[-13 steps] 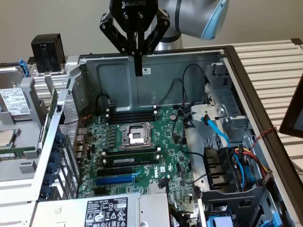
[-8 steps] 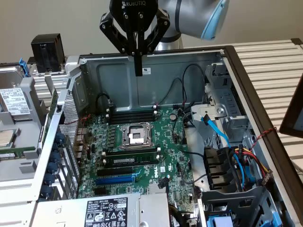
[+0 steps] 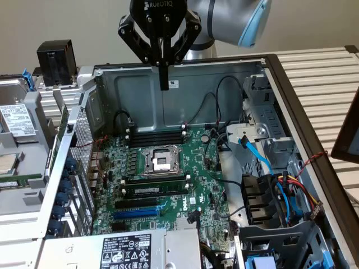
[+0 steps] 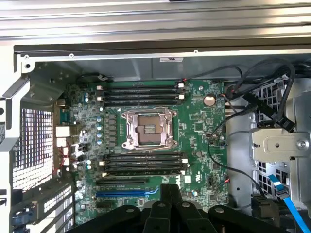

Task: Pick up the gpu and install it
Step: 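Reach for the gpu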

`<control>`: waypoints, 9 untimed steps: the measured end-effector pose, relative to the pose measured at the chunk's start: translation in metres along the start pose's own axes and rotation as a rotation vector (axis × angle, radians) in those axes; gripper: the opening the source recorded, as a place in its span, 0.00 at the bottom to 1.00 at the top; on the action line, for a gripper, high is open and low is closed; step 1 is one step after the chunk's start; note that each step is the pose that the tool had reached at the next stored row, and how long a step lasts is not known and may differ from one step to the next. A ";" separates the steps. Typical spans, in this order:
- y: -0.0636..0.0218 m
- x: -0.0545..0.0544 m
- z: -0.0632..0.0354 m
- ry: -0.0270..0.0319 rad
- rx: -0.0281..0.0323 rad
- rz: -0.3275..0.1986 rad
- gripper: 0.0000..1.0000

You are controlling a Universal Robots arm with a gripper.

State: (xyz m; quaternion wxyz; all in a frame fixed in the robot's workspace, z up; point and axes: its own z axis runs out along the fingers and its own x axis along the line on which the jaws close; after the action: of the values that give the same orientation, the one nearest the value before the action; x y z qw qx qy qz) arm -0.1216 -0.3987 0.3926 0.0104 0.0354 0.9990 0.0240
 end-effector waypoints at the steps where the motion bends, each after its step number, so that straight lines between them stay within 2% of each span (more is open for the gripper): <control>1: -0.0001 0.001 -0.0001 0.0001 0.0001 0.000 0.11; 4: -0.0003 0.007 -0.0002 0.0000 0.0000 0.000 0.11; 9: -0.0005 0.025 -0.0005 0.0000 0.0000 0.000 0.11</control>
State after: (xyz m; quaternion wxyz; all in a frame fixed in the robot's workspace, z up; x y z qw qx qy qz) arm -0.1463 -0.3975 0.3926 0.0104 0.0354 0.9990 0.0240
